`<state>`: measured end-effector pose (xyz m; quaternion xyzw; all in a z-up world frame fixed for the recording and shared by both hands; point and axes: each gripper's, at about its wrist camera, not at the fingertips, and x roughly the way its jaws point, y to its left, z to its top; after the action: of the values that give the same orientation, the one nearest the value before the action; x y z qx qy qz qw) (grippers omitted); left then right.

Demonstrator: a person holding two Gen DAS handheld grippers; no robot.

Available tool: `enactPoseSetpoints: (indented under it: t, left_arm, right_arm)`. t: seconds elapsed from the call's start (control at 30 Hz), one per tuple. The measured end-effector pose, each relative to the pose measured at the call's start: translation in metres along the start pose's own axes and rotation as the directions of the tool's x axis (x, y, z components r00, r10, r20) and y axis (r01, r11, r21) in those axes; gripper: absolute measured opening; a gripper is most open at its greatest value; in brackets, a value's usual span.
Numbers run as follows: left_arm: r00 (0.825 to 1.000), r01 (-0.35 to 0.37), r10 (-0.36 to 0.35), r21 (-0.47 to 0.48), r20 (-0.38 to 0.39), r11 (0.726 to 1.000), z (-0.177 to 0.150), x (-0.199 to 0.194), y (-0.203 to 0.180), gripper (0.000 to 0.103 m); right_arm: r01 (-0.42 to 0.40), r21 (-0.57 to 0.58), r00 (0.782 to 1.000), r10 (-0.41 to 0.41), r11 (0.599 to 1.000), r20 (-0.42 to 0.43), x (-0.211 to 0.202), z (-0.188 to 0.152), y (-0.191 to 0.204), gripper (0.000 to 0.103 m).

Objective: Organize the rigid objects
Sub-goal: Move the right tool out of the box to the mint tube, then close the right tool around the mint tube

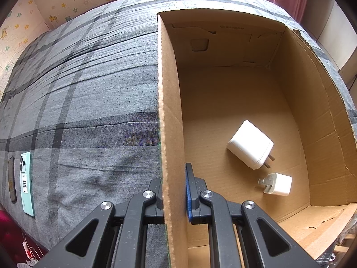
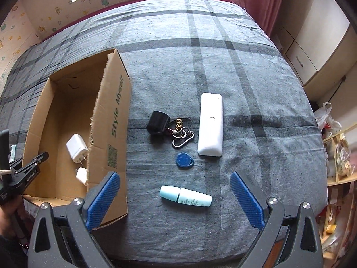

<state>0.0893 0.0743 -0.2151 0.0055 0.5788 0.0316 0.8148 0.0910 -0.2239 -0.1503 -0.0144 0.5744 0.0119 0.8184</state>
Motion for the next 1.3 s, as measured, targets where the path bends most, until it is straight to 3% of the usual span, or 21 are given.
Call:
enactPoseSetpoints:
  t: [0.6,1.3]
  left_arm:
    - [1.0,-0.005,0.005,0.004,0.0,1.0,0.0,-0.001,-0.001,0.012]
    - [1.0,-0.01,0.01,0.004,0.0,1.0,0.001,-0.002,-0.002,0.012]
  right_arm:
    - [0.026,0.137,0.986,-0.002,0.99,-0.169,0.09,-0.031,-0.026,0.101]
    - [0.02,0.174,0.975,0.019,0.985,-0.221,0.116,-0.038,-0.025,0.101]
